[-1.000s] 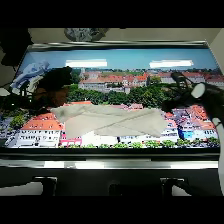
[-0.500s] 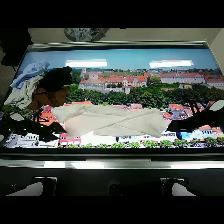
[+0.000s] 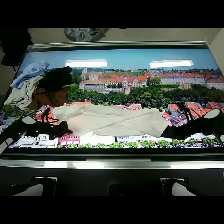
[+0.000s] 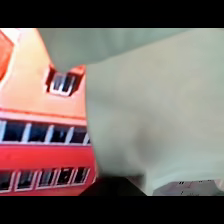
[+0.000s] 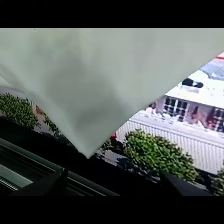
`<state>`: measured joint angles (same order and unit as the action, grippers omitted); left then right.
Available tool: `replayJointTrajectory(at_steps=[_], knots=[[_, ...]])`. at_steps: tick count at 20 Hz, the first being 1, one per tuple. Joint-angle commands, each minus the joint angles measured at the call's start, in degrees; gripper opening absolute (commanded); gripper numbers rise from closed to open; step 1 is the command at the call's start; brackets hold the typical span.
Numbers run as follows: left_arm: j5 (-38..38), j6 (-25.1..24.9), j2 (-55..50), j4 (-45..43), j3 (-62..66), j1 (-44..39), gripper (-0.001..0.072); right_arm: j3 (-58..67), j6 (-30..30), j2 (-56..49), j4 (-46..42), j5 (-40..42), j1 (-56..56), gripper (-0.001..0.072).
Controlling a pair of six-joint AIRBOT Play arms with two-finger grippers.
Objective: Fold the shirts.
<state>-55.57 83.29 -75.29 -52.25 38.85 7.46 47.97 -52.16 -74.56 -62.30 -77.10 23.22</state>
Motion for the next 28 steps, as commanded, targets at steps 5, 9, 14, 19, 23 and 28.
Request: replayJointTrajectory(at_steps=[5,9,14,19,23,28], knots=[[2.51,1.09,1.55,-0.2,0.22,-0.76,0.0031,-8.79,3.67,0.02,17.97,13.25,0.04,0.0579],[1.81,-2.34,4.31,-0.22,2.91,-0.72,0.003,-7.58,9.07,0.15,22.47,14.62,0.15,0.0042],[1.88,-6.99,14.93,-0.24,24.55,-0.7,0.0028,16.48,14.86,6.47,15.85,9.81,0.15,0.0042],[3.5,-4.63,20.98,-3.3,62.75,0.57,0.0029,55.67,6.75,18.78,1.14,20.48,0.15,0.0042],[0.52,3.48,25.57,-5.11,72.04,0.87,0.0028,68.17,-0.63,26.14,-4.5,25.51,0.15,0.0042],[-6.62,3.76,26.95,-7.93,71.97,0.92,0.0029,68.26,-0.87,27.96,-5.51,19.21,0.15,0.0042]])
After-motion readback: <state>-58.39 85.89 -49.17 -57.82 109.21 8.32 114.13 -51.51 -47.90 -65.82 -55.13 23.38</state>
